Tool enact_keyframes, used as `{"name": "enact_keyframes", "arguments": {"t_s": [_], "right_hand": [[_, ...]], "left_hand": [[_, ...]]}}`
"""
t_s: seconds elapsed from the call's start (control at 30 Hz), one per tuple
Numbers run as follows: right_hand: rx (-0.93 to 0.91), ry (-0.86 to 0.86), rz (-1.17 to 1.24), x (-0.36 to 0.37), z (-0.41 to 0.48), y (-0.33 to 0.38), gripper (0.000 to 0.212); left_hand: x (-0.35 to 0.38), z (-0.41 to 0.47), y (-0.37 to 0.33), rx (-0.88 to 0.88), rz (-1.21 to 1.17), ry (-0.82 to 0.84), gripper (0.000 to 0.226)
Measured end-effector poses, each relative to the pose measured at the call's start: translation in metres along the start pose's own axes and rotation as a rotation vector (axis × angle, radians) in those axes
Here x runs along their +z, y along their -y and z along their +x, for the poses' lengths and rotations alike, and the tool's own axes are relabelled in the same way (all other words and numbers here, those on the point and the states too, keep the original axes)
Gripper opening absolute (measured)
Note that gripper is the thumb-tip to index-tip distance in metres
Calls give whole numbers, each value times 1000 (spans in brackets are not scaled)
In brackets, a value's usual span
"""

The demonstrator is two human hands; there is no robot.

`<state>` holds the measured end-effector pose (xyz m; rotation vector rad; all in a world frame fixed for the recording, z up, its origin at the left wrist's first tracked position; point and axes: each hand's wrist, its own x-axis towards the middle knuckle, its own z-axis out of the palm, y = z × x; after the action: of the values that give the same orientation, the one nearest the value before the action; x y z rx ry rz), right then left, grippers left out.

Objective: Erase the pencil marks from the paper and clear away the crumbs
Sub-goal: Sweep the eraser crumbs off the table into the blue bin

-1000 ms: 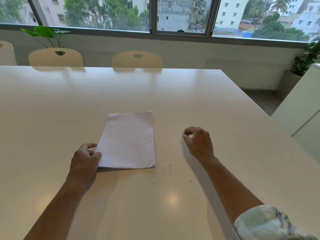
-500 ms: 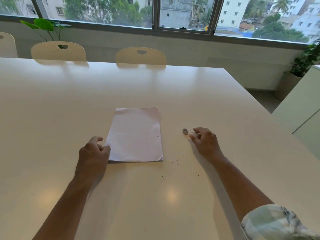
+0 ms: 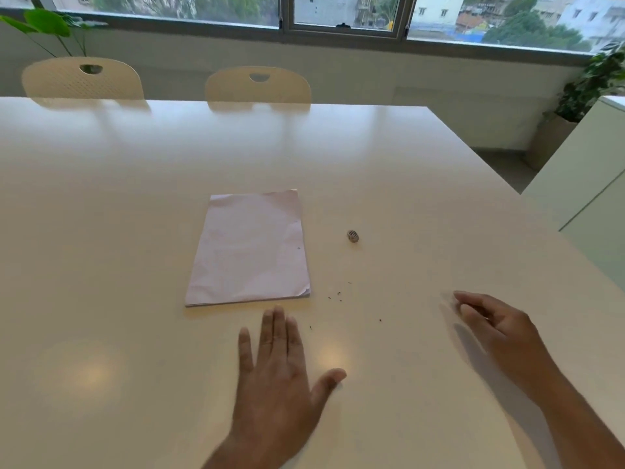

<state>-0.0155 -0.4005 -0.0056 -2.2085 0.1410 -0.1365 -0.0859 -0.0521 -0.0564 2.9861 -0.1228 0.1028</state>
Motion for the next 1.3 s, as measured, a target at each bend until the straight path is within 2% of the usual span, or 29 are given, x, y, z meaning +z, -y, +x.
{"name": "enact_keyframes", "arguments": {"t_s": [0.17,0.3,0.43,0.5,0.67,0.77,0.83,0.9,0.97,1.03,1.1,1.2,1.3], "right_hand": [[-1,-20,74,-47,-20,-30,19],[39,-60,175,-101,-29,-71,17],[154,-100,261,-146,-32,-131,82],[196,-119,307,-158,-31,-153,89],[183,-125,291,-161,-29,-159,84],[109,-176,207,-156,-31,-150,53],[62,-205,170,-154,-32,-142,29],[30,-208,155,-155,-32,-140,16],[13,-207,137,-155,-31,-141,12],[5,-210,120,-155,-31,-142,10],[8,-212,115,-155,-31,-141,10],[21,-214,110,-155,-30,-139,12],[14,-239,130,-151,-30,-141,15]], "left_hand": [[1,14,-47,73,25,70,104],[2,24,-103,182,16,58,101],[-10,39,-154,333,-194,170,100],[-13,47,-165,311,-300,124,100],[-16,73,-132,56,-265,-91,113],[-16,74,-109,-92,-187,-40,124],[-14,71,-111,-127,-135,23,126],[-13,71,-125,-135,-112,66,129],[-10,76,-140,-95,-118,119,132],[-6,80,-155,4,-132,128,124],[-5,82,-171,106,-262,130,108],[-13,83,-183,165,-470,73,96],[-17,91,-166,83,-296,-49,106]]}}
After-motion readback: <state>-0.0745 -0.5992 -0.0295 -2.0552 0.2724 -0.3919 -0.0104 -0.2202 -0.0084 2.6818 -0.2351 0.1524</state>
